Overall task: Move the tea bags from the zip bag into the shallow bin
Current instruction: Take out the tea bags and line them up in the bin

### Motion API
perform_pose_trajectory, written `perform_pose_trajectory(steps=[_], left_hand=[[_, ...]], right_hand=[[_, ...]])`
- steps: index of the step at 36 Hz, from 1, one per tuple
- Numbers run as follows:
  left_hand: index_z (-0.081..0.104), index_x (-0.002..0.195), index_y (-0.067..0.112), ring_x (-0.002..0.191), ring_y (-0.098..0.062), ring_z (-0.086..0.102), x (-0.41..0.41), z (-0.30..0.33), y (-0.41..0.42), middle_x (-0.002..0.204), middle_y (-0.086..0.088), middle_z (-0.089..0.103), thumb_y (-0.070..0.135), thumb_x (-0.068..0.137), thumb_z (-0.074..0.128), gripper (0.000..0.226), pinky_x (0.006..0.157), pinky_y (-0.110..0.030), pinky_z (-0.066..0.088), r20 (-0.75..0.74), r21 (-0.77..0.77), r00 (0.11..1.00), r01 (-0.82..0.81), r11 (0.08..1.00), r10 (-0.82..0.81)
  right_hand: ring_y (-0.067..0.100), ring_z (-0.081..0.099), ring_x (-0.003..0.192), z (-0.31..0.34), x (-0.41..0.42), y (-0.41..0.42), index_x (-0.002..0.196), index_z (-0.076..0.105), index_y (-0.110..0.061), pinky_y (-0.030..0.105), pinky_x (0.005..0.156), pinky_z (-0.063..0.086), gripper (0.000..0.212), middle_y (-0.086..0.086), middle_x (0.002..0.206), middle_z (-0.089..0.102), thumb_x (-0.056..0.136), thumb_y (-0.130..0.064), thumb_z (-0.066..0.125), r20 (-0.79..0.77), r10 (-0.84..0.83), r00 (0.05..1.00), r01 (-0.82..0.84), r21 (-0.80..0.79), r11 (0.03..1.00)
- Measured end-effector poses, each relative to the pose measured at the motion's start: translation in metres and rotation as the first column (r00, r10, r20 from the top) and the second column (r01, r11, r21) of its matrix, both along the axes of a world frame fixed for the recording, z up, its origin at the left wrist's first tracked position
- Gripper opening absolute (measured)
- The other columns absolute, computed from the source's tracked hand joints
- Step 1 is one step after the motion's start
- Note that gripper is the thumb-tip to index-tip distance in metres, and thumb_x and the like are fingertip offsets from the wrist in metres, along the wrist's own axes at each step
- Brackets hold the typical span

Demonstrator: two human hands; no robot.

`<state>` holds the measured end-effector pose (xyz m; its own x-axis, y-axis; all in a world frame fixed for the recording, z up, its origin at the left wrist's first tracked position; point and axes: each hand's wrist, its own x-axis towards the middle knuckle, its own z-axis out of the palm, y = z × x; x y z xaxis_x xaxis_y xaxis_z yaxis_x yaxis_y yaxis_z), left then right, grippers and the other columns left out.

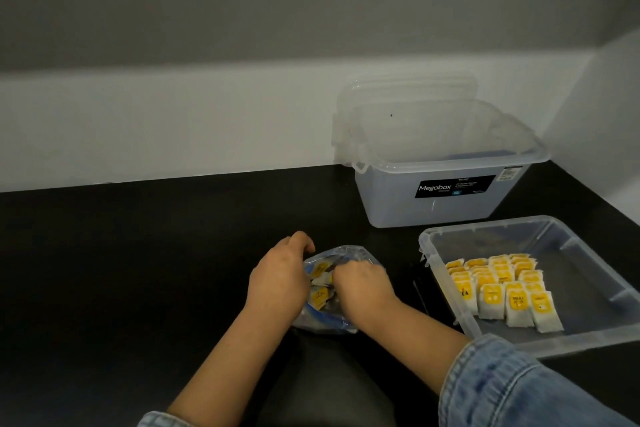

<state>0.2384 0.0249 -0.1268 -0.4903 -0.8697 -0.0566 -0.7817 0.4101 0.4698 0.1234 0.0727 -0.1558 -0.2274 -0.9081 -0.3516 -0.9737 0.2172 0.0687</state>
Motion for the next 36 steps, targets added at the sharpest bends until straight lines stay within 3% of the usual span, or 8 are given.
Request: perform_pose_trajectory(steps=[10,17,19,22,27,31,34,36], left_hand=[[0.047,0.112,0.035,0.087,-0.001,0.048,-0.002,-0.002,-0.002,0.108,0.013,0.050,0.016,0.083,0.066,0.040,0.070,-0.021,0.046,0.013,-0.030,1.000,-0.024,0.999,0.025],[0.049,0.118,0.033,0.094,-0.003,0.054,-0.004,-0.003,-0.007,0.113,0.012,0.053,0.015,0.087,0.060,0.037,0.075,-0.022,0.049,-0.040,0.013,0.999,-0.012,1.000,0.013],[0.051,0.120,0.031,0.097,-0.002,0.054,-0.004,-0.004,-0.009,0.117,0.011,0.055,0.013,0.090,0.057,0.036,0.077,-0.019,0.047,-0.100,0.053,0.995,0.004,0.999,0.002],[0.052,0.124,0.029,0.100,0.004,0.047,-0.005,-0.003,-0.009,0.122,0.011,0.055,0.010,0.093,0.052,0.036,0.077,-0.010,0.036,-0.213,0.117,0.977,0.029,0.993,-0.004],[0.049,0.130,0.026,0.110,-0.001,0.050,-0.005,0.006,-0.013,0.126,0.009,0.056,0.012,0.096,0.048,0.037,0.093,-0.020,0.040,-0.351,0.275,0.936,0.116,0.954,-0.013],[0.046,0.134,0.026,0.117,-0.009,0.052,-0.003,0.011,-0.017,0.129,0.005,0.056,0.020,0.098,0.044,0.036,0.101,-0.033,0.044,-0.397,0.476,0.918,0.203,0.856,0.003],[0.046,0.133,0.026,0.116,-0.014,0.053,-0.001,0.015,-0.019,0.126,0.003,0.056,0.028,0.099,0.040,0.034,0.104,-0.043,0.043,-0.429,0.565,0.902,0.237,0.790,0.037],[0.046,0.132,0.027,0.112,-0.015,0.056,0.001,0.017,-0.022,0.123,0.001,0.058,0.032,0.099,0.040,0.034,0.100,-0.045,0.046,-0.432,0.596,0.900,0.233,0.769,0.062]], right_hand=[[0.025,0.061,0.098,0.002,-0.011,0.008,0.122,0.054,-0.009,0.035,0.073,0.049,0.034,0.011,0.119,0.054,0.089,-0.016,0.061,-0.097,0.196,0.976,-0.209,-0.151,0.966],[0.023,0.060,0.090,0.015,-0.027,0.013,0.124,0.046,-0.010,0.032,0.073,0.046,0.042,0.008,0.119,0.049,0.085,-0.009,0.061,-0.176,0.346,0.921,-0.387,-0.337,0.858],[0.020,0.061,0.084,0.017,-0.029,0.014,0.120,0.049,-0.012,0.028,0.067,0.041,0.044,0.006,0.112,0.052,0.080,-0.007,0.066,-0.168,0.358,0.919,-0.395,-0.381,0.836],[0.013,0.060,0.059,0.019,-0.033,0.018,0.098,0.061,-0.014,0.022,0.051,0.039,0.053,0.003,0.086,0.061,0.052,-0.009,0.086,-0.095,0.363,0.927,-0.364,-0.466,0.807],[0.012,0.058,0.058,0.016,-0.038,0.021,0.092,0.062,-0.013,0.018,0.048,0.042,0.056,0.002,0.080,0.061,0.043,-0.003,0.087,0.001,0.429,0.903,-0.354,-0.564,0.746],[0.015,0.064,0.071,0.018,-0.040,0.021,0.101,0.060,-0.011,0.021,0.053,0.051,0.048,0.006,0.094,0.064,0.059,-0.002,0.082,0.018,0.553,0.833,-0.411,-0.648,0.641],[0.018,0.066,0.082,0.023,-0.041,0.022,0.103,0.063,-0.008,0.024,0.059,0.057,0.025,0.008,0.101,0.066,0.080,-0.009,0.057,-0.046,0.593,0.804,-0.448,-0.703,0.552],[0.019,0.067,0.086,0.023,-0.043,0.021,0.104,0.064,-0.006,0.026,0.063,0.058,0.029,0.009,0.103,0.066,0.084,-0.015,0.046,-0.065,0.596,0.800,-0.441,-0.737,0.512]])
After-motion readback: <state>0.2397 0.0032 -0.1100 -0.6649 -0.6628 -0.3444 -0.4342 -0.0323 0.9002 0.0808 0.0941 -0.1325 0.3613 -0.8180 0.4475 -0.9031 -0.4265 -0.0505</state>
